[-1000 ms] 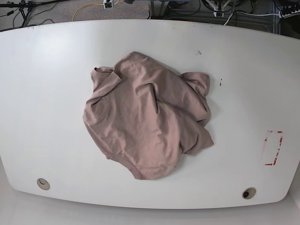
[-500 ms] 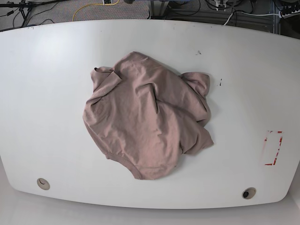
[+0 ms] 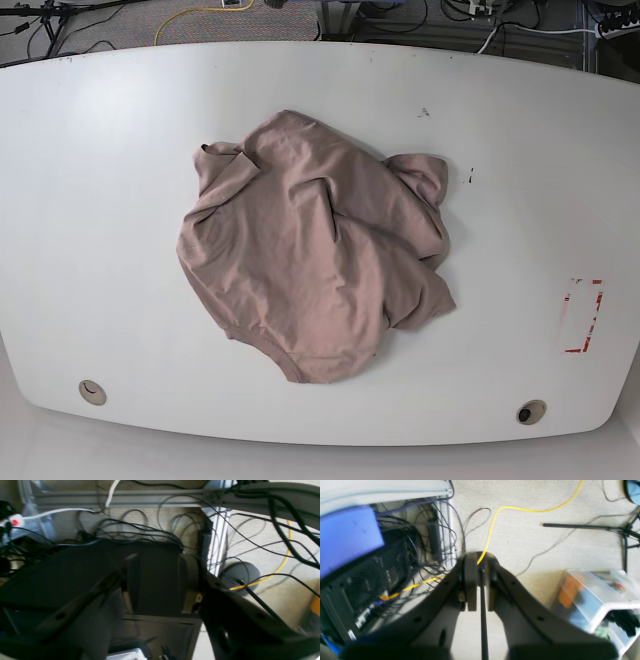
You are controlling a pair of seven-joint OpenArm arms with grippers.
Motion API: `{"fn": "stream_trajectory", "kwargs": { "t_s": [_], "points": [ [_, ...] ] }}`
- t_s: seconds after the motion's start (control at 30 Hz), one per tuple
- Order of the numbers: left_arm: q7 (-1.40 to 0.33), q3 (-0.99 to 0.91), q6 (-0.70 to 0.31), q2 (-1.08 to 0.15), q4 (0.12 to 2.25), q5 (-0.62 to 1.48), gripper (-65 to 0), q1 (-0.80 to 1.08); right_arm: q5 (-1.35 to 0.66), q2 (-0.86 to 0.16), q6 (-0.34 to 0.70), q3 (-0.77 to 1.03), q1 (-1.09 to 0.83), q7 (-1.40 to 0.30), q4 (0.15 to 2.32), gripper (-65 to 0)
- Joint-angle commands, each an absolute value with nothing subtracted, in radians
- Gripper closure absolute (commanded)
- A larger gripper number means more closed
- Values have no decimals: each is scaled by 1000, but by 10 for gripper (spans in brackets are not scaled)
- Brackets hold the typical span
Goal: Fold the T-shirt properly
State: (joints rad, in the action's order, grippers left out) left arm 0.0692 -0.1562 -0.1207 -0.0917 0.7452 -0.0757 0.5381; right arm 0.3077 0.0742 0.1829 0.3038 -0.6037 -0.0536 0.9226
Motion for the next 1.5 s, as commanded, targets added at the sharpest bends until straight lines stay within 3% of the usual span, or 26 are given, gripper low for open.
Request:
{"fn": "stream_trajectory", "kwargs": {
  "t_s": [0.0,1.47],
  "points": [
    [80,-158,-126,-96,792,-80,-232,575,305,77,184,307,-642,-49,962,-48],
    [63,-172,-118,-86,1298,-102,-228,886,220,86,194,308,-988,-80,1503,-44]
  ]
}}
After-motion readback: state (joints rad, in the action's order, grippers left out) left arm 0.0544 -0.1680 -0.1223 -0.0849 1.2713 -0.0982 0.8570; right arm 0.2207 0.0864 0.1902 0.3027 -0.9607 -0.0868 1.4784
